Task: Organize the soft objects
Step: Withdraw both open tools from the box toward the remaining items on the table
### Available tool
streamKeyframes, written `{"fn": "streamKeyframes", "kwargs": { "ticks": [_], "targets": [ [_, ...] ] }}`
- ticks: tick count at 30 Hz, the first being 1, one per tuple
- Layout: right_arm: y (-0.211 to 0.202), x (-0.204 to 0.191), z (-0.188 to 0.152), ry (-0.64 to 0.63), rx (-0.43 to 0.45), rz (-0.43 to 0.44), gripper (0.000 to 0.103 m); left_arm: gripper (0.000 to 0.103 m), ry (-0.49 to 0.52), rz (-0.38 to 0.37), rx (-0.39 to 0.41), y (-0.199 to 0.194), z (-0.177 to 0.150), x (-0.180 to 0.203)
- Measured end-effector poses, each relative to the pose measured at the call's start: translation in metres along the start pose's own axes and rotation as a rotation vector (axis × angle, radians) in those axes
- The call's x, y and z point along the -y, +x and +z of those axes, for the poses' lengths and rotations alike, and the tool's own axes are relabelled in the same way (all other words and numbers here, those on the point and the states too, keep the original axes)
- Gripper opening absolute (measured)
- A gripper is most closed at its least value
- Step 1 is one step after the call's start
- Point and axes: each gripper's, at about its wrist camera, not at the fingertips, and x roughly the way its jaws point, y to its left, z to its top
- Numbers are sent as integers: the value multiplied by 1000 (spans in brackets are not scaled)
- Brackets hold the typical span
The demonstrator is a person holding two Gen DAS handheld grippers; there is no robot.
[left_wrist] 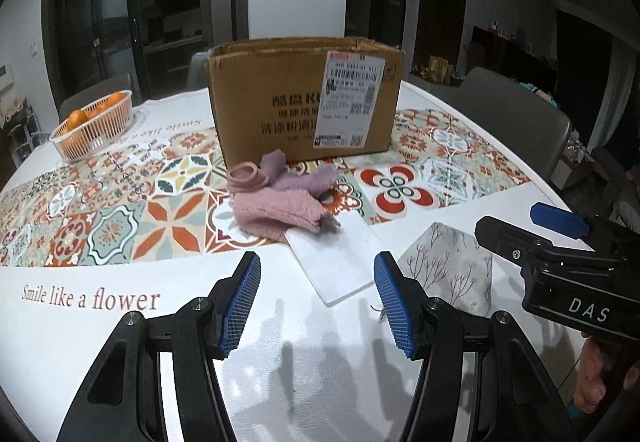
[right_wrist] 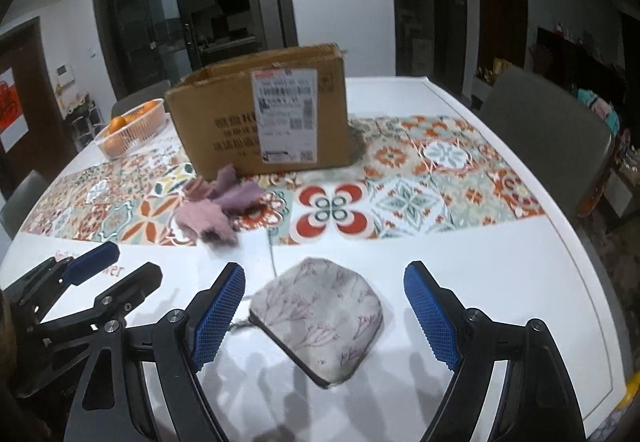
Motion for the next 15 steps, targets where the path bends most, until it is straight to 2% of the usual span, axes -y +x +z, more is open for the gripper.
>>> {"fn": "streamKeyframes", "kwargs": {
  "ticks": [10,15],
  "targets": [
    [24,18,-16,79,-46,-12,83,58,2,-4,-46,26,-3,6],
    [33,24,-19,116,-59,-20,83,58,-29,-23,-73,39,-5,4]
  ]
}}
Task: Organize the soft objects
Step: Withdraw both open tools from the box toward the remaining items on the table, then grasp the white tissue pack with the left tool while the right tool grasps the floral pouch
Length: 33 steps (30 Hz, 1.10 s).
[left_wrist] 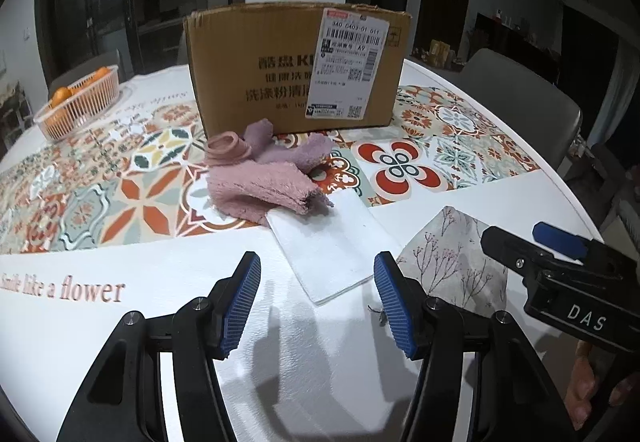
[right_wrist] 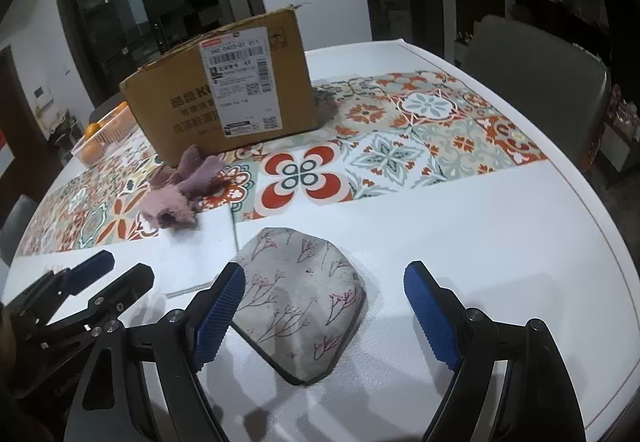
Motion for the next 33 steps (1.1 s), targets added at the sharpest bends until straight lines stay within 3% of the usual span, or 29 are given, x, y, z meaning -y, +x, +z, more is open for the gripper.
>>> {"fn": "streamKeyframes", "kwargs": {
  "ticks": [10,20,24,26,28,33],
  "targets": [
    [21,3,-2,17,-37,-4,82,58,-22,-3,-44,26,3,-3],
    [34,6,-4,32,-79,21,64,56,-45,-19,-81,45,5,-2],
    [35,4,-4,18,-85,19,54,40,-46,-20,-91,50,4,-1],
    [35,3,-3,13,-92,24,39,31,-37,-21,-88,49,3,0],
    [35,4,-3,13,-94,19,31,18,-31,-26,-88,49,3,2],
    [30,9,-1,35,-94,38,21,9,-21,-49,-82,44,4,6]
  ]
}}
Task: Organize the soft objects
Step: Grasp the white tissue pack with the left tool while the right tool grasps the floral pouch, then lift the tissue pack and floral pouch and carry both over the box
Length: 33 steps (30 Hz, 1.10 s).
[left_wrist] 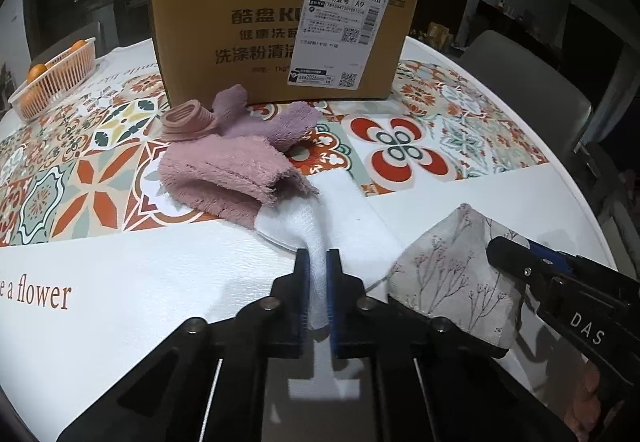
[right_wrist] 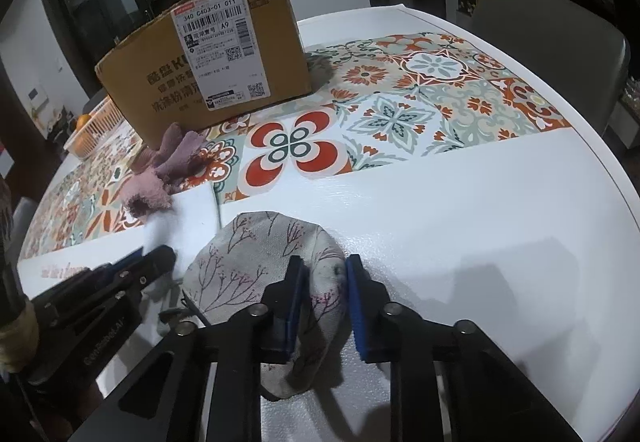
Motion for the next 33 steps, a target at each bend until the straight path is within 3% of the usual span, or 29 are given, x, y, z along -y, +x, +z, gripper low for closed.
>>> {"fn": "streamKeyframes", "kwargs": {
  "ticks": [20,33],
  "targets": [
    [-50,-11,8,-47,116,5,15,9,43,1,111,-49,6,14],
    [-81,-21,19,-60,209,32,15,9,67,49,228,-90,19,16]
  ]
}}
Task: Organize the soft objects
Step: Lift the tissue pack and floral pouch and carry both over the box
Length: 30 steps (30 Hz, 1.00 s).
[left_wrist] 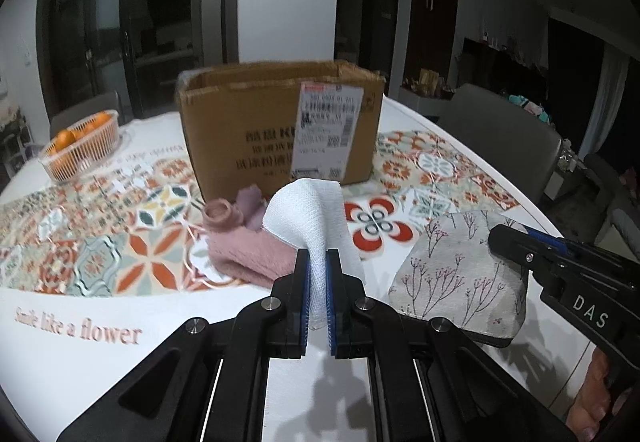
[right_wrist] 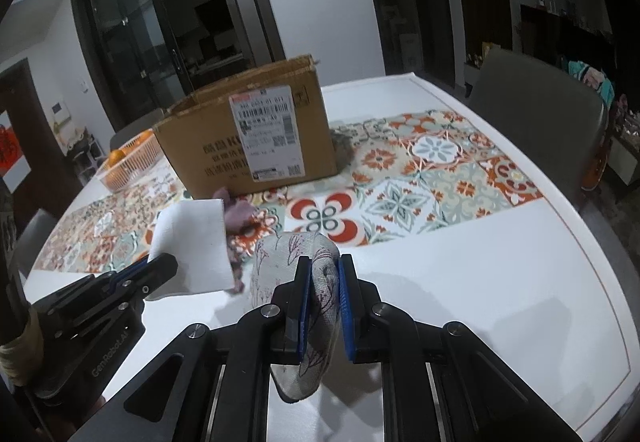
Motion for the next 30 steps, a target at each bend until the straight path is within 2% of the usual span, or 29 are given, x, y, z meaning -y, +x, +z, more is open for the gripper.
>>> {"fn": "streamKeyframes", "kwargs": {
  "ticks": [14,30],
  "targets": [
    [-29,-20,32,-32,151,32,15,9,-4,17,143,-37,33,-10],
    [-50,-36,70,-47,310,45,15,9,6,41,277,-59,68,-20]
  ]
}}
